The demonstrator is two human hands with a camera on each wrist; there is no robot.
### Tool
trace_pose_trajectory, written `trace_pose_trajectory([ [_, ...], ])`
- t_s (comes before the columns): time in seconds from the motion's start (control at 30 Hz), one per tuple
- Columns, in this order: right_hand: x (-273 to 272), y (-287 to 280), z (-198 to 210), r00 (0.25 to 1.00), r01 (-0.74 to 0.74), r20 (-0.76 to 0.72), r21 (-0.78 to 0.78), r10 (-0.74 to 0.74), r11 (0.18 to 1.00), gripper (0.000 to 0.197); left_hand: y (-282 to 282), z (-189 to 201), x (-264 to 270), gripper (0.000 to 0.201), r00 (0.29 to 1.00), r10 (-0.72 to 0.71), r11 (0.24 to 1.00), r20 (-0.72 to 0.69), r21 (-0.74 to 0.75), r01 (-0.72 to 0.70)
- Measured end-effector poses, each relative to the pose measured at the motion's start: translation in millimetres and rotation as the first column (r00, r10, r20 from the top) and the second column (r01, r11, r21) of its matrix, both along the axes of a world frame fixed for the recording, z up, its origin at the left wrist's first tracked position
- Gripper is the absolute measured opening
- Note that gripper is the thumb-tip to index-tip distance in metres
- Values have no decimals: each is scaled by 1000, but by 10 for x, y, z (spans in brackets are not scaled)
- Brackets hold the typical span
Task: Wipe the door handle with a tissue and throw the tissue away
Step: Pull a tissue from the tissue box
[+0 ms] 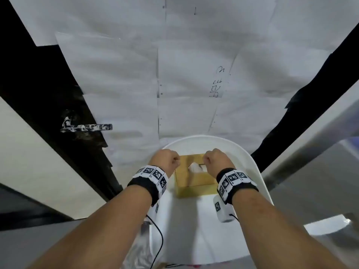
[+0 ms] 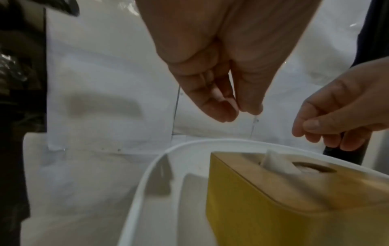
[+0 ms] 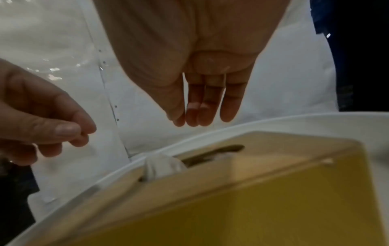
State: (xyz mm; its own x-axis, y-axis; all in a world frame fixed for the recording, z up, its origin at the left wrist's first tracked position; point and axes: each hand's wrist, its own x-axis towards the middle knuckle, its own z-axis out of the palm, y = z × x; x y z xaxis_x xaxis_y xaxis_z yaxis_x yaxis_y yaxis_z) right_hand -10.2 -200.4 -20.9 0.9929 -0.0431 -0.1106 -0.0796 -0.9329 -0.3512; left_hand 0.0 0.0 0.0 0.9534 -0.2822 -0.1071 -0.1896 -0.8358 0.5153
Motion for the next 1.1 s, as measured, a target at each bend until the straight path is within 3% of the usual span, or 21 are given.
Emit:
trace_pose_trajectory([
  [0.13,-9,-89,-164,993,13,-120,1,-12,1000,18,-146,-206,-13,25,994,36,999,-101,8,-35],
  [0.33,-6,-56,-349,983,15,-181,16,-12,1000,22,-327,-515,27,26,981,33,999,-192,-26,-39],
  [0.43,-41,1,-403,990,43,-135,-6,-43,999,19,-385,-624,53,31,972,33,990,-233,-124,-64],
  [0.5,-45,14,-402,992,79,-100,50,-74,996,11,-386,-650,72,39,972,48,984,-232,-155,-86],
  [0.6,-14,5,-388,989,114,-103,130,-101,985,15,-377,-689,111,53,968,57,981,-246,-165,-100],
  [0.67,1,2,-361,989,112,-111,145,-96,983,15,-382,-710,133,45,964,67,978,-257,-173,-114],
  [0.8,11,-15,-336,989,98,-122,156,-79,983,21,-425,-723,165,8,967,73,974,-245,-190,-122],
  [0.97,41,-142,-351,992,114,-87,294,-93,949,10,-483,-695,178,6,965,92,976,-244,-172,-137],
  [1.1,39,-181,-314,993,104,-97,418,-69,903,15,-478,-705,189,7,958,69,973,-280,-193,-126],
])
